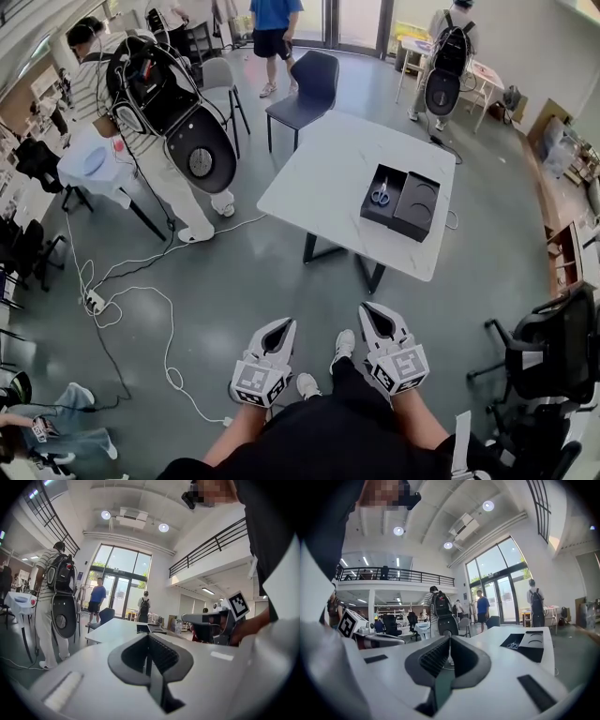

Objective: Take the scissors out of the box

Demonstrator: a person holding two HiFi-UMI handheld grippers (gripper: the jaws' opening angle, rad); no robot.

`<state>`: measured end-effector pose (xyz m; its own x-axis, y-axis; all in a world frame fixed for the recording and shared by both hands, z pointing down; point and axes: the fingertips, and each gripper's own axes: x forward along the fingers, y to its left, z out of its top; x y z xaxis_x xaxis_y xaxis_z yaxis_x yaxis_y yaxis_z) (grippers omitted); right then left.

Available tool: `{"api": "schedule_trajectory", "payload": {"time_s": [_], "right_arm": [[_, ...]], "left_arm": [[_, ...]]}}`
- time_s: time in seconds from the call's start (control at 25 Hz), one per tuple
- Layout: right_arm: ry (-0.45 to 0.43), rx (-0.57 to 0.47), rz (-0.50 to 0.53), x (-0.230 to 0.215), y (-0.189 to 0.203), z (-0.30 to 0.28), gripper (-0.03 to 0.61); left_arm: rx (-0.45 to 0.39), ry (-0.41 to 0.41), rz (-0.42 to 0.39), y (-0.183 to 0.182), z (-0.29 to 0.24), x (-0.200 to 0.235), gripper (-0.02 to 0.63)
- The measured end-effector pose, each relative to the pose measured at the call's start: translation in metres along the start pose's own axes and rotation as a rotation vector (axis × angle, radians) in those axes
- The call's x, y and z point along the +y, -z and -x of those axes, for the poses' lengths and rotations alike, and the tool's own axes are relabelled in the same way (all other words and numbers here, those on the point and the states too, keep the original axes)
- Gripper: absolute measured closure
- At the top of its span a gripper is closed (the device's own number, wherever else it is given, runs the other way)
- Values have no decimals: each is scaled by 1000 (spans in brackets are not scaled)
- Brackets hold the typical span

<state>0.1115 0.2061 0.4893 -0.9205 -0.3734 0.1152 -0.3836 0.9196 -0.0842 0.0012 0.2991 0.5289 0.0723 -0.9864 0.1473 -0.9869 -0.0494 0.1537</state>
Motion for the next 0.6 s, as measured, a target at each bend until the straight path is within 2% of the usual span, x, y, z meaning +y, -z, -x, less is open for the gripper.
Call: {"api": "schedule_trajectory", "payload": {"time_s": [0.2, 0.36, 0.6], "right_arm": [[6, -15, -15, -33, -10, -25, 569], [-10, -35, -5, -62, -24, -49, 569], [-17, -34, -19, -105, -24, -78, 569]], "left_arm": [[10, -7, -3, -7, -37, 4, 604], [-4, 31, -32, -22, -74, 2, 604], [-3, 30, -46, -31, -122, 12, 604]]}}
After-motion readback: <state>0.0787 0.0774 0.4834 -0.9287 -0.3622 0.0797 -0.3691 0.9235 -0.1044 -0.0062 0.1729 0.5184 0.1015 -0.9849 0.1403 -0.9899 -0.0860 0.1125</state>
